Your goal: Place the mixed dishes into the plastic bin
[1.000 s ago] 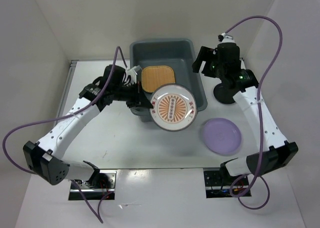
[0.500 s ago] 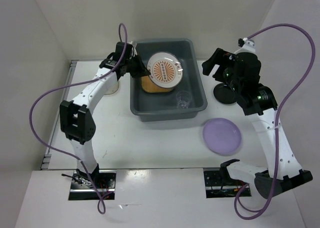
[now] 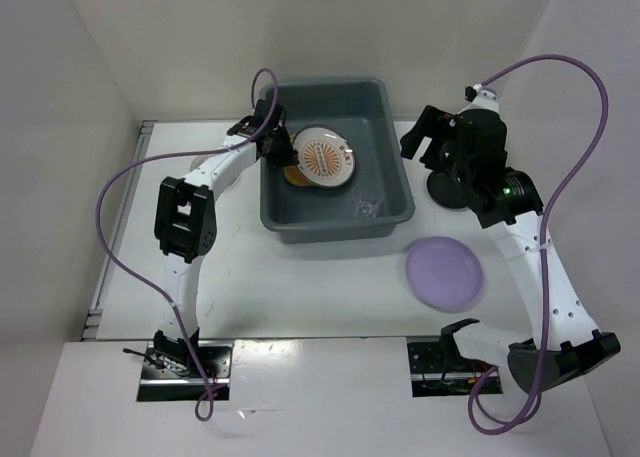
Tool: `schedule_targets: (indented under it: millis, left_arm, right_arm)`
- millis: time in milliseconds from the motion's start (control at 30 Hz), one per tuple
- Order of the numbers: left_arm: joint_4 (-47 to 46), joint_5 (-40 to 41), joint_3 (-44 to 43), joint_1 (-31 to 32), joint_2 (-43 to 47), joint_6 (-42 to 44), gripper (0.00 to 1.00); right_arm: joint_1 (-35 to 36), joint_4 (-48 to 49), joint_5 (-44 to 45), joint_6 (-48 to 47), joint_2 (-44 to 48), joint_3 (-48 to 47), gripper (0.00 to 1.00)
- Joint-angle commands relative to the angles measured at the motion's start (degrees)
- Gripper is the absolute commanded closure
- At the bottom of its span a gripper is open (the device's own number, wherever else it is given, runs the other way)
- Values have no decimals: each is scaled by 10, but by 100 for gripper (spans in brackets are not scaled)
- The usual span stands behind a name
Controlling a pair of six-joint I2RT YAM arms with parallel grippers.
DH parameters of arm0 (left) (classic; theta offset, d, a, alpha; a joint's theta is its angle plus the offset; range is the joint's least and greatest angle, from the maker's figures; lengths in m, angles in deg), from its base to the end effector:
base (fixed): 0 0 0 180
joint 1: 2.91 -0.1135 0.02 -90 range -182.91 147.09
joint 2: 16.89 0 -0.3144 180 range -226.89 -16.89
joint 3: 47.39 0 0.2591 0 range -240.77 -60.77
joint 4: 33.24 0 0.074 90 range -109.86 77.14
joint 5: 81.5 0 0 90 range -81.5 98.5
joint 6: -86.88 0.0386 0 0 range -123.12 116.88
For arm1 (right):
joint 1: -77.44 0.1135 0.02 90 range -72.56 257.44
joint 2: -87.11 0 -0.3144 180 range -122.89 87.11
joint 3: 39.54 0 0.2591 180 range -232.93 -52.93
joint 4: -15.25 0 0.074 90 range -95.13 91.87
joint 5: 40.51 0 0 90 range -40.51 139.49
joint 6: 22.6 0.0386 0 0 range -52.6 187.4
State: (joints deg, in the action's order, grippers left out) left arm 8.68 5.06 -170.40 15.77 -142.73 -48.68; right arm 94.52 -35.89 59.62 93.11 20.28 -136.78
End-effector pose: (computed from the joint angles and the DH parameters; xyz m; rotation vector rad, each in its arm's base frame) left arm 0.5135 -0.1760 0.2764 -0.5365 2.3762 -0.6017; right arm 0.2166 0.0594 0.4940 0.2640 1.9226 0.3282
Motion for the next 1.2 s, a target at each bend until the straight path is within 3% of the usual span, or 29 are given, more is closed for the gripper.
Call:
schedule_targets:
  millis: [0,67,267,500,767,900,967,1167]
  left_arm:
    - [-4,69,-40,0,1,14,100]
    - [9,84,-40,0,-11,19,100]
    - [9,141,-15,0,-17,32,69]
    - [14,147,-9,0,-29,37,66]
    - [14,124,-9,0,-24,49,50]
    - [20,109,-62,29,28,100,34]
    - [14,71,-79,41,59,132,17]
    - [-11,32,-6,54,204,152,13]
  right_arm:
    - [-4,3,14,7,4,6,9]
    - [-4,9,14,7,4,6,9]
    - [-4,15,14,7,-7,18,9]
    - [-4,20,14,7,-12,35,9]
    - [-4,25,24,7,-17,35,8]
    - [-19,-10,73,2,-35,41,6]
    - [-46,-30,80,15,-49,51,5]
    - [-136,-71,44,36,-74,141,8]
